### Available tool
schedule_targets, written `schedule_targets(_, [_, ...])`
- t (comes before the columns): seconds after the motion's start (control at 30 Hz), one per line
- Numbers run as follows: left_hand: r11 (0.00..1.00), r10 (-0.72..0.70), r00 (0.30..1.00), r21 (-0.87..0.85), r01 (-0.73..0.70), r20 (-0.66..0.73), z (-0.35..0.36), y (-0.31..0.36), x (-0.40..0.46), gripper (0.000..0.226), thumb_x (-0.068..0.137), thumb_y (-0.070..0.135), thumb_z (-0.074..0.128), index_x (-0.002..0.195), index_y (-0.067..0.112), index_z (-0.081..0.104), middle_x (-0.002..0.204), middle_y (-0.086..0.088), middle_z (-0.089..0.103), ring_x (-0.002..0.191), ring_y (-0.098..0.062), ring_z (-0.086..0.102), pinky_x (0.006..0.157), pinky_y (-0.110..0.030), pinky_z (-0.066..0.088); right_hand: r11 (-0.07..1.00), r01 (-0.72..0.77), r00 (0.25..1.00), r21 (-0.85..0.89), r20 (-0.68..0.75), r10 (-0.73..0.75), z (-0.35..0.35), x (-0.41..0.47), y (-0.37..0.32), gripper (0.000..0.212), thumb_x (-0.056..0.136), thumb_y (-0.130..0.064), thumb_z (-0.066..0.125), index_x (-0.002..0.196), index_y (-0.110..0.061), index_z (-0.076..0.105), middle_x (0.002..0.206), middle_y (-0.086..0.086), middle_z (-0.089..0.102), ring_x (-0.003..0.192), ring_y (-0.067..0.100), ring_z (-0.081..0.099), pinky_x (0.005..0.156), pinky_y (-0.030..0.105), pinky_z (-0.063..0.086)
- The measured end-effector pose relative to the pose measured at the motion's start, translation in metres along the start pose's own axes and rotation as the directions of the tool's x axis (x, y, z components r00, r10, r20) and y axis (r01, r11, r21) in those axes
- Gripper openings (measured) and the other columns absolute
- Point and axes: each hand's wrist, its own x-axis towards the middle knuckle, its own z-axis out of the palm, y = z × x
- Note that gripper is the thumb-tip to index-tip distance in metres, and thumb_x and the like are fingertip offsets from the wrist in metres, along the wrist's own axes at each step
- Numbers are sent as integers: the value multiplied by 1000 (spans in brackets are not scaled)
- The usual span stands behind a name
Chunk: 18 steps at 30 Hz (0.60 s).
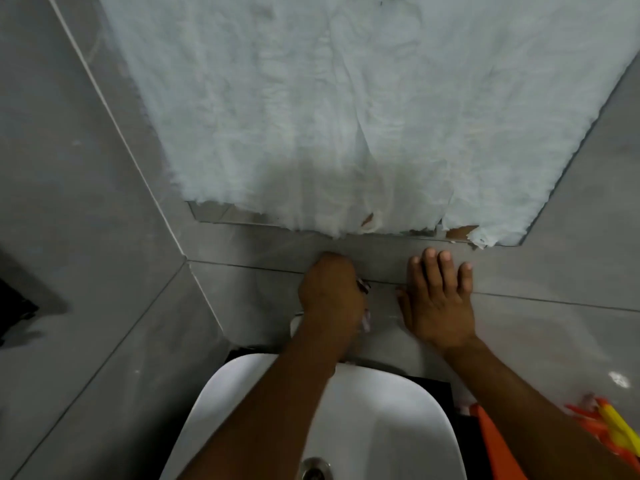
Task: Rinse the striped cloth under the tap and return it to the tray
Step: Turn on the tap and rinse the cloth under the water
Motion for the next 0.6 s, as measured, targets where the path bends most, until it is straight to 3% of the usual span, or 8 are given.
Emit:
schedule_targets(0.07, [900, -105, 984, -408, 157, 146, -16, -21, 9, 31, 77, 25, 75, 97, 1, 73, 94, -15, 77, 89, -29, 73, 86, -37, 59, 1000, -12, 1000, 10, 0, 12, -2, 1, -2, 76, 90, -40, 55, 152, -8, 25, 154, 15, 27, 154, 27, -1, 123, 52, 3])
schedule_targets(0.13, [462, -78, 822, -710, 531, 564, -23, -35, 9, 23, 87, 19, 65, 97, 0, 72, 82, -15, 79, 77, -28, 75, 86, -42, 59, 1000, -25, 1000, 17, 10, 25, -4, 2, -2, 75, 90, -40, 56, 151, -8, 27, 152, 16, 30, 154, 26, -3, 123, 52, 2])
schedule_targets(0.2, [208, -23, 752, -732, 648, 659, -21, -44, 11, 28, 98, 20, 48, 104, -1, 65, 79, -11, 79, 72, -22, 76, 75, -34, 60, 999, -30, 999, 18, 41, 29, -7, 4, -2, 77, 89, -40, 57, 151, -8, 24, 153, 16, 28, 154, 26, -6, 123, 52, 0])
schedule_targets(0.33, [269, -13, 716, -687, 675, 698, -29, -32, 7, 29, 97, 25, 53, 89, 1, 68, 72, -11, 78, 60, -22, 76, 57, -30, 61, 1000, -18, 998, 6, 63, 18, -12, 6, -4, 82, 88, -41, 59, 151, -7, 19, 166, 12, -3, 153, 26, -12, 122, 52, -4])
schedule_targets(0.4, [604, -95, 787, -593, 533, 610, -26, -18, 10, 22, 92, 22, 61, 96, 2, 71, 96, -15, 76, 81, -28, 75, 70, -31, 61, 1000, -19, 996, -14, 84, 20, -13, 7, -5, 86, 88, -42, 60, 153, -6, 15, 166, 9, -17, 153, 27, -16, 122, 52, -8])
schedule_targets(0.5, [997, -45, 949, -43, 62, 311, -18, 4, 1, 30, 89, 18, 60, 117, 9, 66, 123, -11, 69, 109, -29, 66, 92, -38, 54, 1000, -19, 992, -18, 124, 21, -18, 9, -7, 89, 90, -44, 56, 154, -5, 8, 164, 9, -24, 151, 27, -21, 121, 52, -12])
schedule_targets(0.57, [963, 0, 975, 261, -60, 224, -8, 3, -9, 60, 84, 23, 67, 137, 6, 45, 129, -14, 62, 114, -32, 62, 93, -44, 51, 1000, -17, 991, -16, 132, 19, -20, 10, -7, 85, 92, -45, 53, 153, -4, 11, 164, 9, -24, 151, 27, -22, 121, 51, -12])
schedule_targets(0.6, [959, -70, 982, 283, 18, 173, -3, -2, -16, 75, 83, 26, 71, 143, 2, 32, 133, -17, 58, 117, -33, 60, 94, -47, 49, 1000, -17, 991, -22, 133, 19, -20, 10, -7, 84, 93, -45, 52, 153, -3, 12, 164, 9, -24, 151, 27, -21, 121, 52, -11])
